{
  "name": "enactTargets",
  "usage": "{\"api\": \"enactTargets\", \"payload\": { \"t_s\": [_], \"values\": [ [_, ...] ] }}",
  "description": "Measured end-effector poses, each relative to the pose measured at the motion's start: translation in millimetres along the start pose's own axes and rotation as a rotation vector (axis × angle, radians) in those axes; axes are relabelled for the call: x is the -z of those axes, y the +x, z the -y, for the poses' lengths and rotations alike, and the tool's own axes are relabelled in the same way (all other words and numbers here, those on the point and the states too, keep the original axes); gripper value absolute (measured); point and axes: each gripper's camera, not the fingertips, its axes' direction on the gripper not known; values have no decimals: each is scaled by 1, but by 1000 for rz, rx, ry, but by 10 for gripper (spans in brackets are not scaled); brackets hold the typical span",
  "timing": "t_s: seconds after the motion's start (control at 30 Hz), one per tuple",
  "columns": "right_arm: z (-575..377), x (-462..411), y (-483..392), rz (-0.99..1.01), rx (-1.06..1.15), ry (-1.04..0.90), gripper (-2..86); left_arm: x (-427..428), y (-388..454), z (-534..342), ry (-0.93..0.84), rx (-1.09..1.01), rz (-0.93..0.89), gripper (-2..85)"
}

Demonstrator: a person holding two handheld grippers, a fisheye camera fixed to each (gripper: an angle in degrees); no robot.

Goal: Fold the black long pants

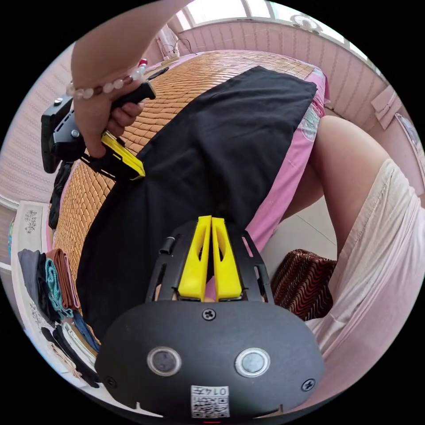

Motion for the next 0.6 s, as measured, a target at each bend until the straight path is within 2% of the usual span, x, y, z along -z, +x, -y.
{"api": "enactTargets", "payload": {
  "t_s": [0.17,0.23,0.5,0.6],
  "values": [
    [-20,-9,38,61,-11,-18,-9,-3,-4,21,-33,48,-135,-10],
    [-25,-19,49,48,-25,-28,-8,-17,-2,27,-80,40,-153,-10],
    [-39,-58,90,39,-13,-133,-8,-43,-9,54,-83,48,-293,-10],
    [-51,-74,104,37,16,-146,-9,-51,-4,63,-77,13,-293,-10]
  ]
}}
